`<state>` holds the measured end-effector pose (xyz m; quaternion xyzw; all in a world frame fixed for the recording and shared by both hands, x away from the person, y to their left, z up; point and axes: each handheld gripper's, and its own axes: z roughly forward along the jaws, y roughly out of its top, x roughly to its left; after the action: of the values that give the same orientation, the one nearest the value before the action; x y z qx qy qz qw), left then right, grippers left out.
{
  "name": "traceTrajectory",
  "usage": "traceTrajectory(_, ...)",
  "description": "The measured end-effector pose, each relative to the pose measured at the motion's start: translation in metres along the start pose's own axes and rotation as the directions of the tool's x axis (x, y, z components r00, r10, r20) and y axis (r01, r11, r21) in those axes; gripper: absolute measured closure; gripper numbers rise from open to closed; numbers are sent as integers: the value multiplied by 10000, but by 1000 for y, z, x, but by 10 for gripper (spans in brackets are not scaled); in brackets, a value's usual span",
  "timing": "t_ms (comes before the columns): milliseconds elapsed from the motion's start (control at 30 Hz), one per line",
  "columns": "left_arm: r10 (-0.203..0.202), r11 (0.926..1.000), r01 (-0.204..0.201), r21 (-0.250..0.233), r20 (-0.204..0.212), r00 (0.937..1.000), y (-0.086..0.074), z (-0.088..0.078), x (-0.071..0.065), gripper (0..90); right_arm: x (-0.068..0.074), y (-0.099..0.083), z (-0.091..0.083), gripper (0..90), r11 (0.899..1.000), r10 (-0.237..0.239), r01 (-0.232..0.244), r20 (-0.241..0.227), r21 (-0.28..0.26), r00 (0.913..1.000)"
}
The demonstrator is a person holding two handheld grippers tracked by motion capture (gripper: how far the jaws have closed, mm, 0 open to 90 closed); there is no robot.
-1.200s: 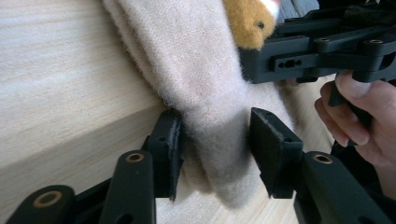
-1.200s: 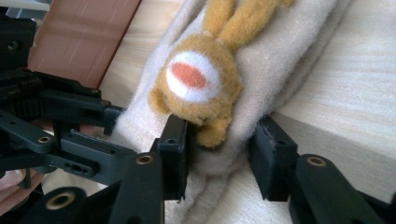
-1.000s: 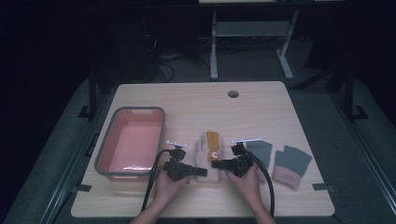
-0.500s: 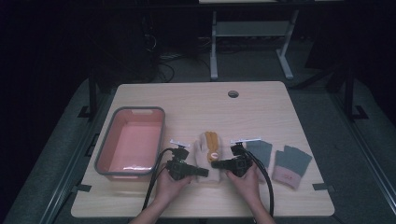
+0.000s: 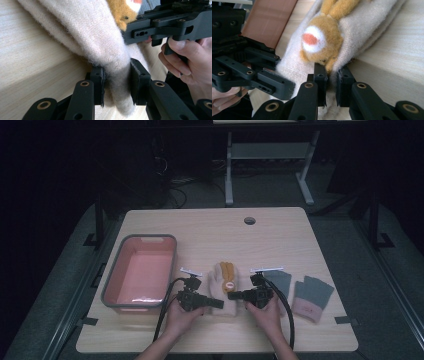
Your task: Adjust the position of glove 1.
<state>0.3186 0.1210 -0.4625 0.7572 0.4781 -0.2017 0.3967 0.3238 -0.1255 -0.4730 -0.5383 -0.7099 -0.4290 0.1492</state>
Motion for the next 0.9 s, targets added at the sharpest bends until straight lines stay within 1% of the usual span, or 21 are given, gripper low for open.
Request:
traceTrajectory(100,127,9999,-127,5,56,9999,1,-3,-2,684,2,0,-3,815,10000,-51,51,-53,-30,10000)
traceTrajectory(200,53,10000,-51,-75,180,9998,2,-7,-4,684,5,0,-7,816,9999,-65,63,-158,-109,9999)
traceTrajectory(367,218,9995,-211,-216,349,9992,5,-15,-8,684,11,4,-13,817,9995,-145,135,-335,-284,9993)
traceTrajectory(433,197,9994,-182,-305,475,9987,6,-18,-9,685,14,5,-16,817,9994,-175,163,-398,-312,9991)
traceTrajectory(500,293,9992,-279,-296,476,9984,8,-22,-12,685,17,7,-18,817,9990,-225,205,-485,-401,9986)
traceTrajectory(533,481,9984,-465,-334,483,9977,9,-23,-12,685,18,7,-20,817,9987,-271,249,-495,-449,9984)
traceTrajectory(567,553,9980,-538,-329,485,9973,10,-25,-14,685,19,8,-21,817,9987,-257,232,-546,-463,9982)
traceTrajectory(633,609,9974,-588,-424,518,9968,12,-28,-16,685,20,10,-23,817,9984,-260,227,-650,-513,9975)
traceTrajectory(700,663,9971,-640,-422,570,9962,12,-30,-17,685,23,11,-25,817,9983,-285,250,-670,-525,9973)
traceTrajectory(800,559,9973,-526,-512,657,9963,13,-33,-19,685,28,14,-27,817,9979,-416,387,-576,-515,9975)
traceTrajectory(900,651,9965,-613,-562,675,9956,15,-37,-21,685,31,17,-30,817,9976,-449,414,-632,-547,9970)
